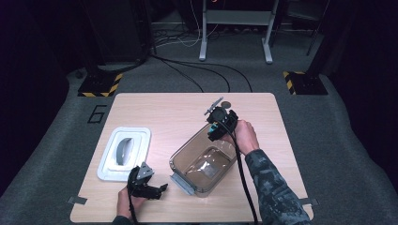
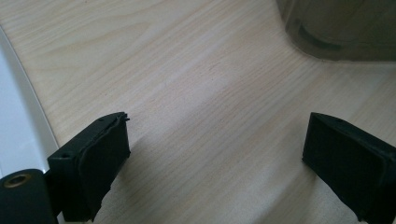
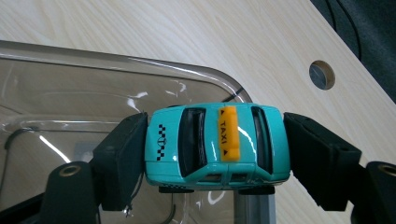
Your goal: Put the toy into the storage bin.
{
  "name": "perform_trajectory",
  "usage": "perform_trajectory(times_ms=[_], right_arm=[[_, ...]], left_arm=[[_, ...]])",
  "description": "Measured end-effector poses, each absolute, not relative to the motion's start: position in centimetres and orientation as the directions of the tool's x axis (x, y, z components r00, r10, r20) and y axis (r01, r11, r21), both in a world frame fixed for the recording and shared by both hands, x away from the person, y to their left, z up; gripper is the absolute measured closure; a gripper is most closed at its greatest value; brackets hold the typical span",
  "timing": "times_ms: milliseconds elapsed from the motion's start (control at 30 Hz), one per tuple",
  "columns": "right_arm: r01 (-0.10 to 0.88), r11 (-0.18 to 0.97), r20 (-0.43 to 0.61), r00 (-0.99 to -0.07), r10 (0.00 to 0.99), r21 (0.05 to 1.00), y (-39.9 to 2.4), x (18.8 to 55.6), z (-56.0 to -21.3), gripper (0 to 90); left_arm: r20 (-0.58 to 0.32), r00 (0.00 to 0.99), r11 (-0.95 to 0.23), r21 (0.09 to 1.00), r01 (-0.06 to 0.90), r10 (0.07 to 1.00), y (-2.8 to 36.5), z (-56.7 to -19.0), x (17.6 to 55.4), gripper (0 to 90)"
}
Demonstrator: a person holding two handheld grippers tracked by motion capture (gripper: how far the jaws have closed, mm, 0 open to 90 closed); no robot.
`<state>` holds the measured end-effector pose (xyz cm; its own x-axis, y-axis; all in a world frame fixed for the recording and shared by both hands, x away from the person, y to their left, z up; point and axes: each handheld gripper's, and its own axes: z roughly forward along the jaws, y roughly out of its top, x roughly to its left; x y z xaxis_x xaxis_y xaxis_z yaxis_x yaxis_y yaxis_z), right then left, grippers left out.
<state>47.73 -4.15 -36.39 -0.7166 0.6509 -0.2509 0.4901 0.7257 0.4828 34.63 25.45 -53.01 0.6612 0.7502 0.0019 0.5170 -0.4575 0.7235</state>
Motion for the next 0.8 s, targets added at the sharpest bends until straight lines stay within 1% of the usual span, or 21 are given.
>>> perform_trajectory(times_ms=[267, 433, 800], right_arm=[[0.486, 0.751, -0.260, -0.733, 0.629, 0.446, -3.1, 47.8, -37.3, 24.1], [0.472, 0.774, -0.299, -0.734, 0.610, 0.422, -2.5, 47.8, -37.9, 24.0], [0.479, 0.777, -0.291, -0.739, 0.608, 0.408, -1.9, 47.8, -38.5, 23.2]], left_arm=[[0.007, 0.664, -0.464, 0.721, 0.515, 0.748, 25.5, -53.0, 34.6, 7.3], [0.009, 0.660, -0.458, 0.728, 0.510, 0.751, 25.4, -53.0, 34.6, 7.7], [0.006, 0.660, -0.454, 0.731, 0.510, 0.751, 25.4, -53.1, 34.6, 8.2]])
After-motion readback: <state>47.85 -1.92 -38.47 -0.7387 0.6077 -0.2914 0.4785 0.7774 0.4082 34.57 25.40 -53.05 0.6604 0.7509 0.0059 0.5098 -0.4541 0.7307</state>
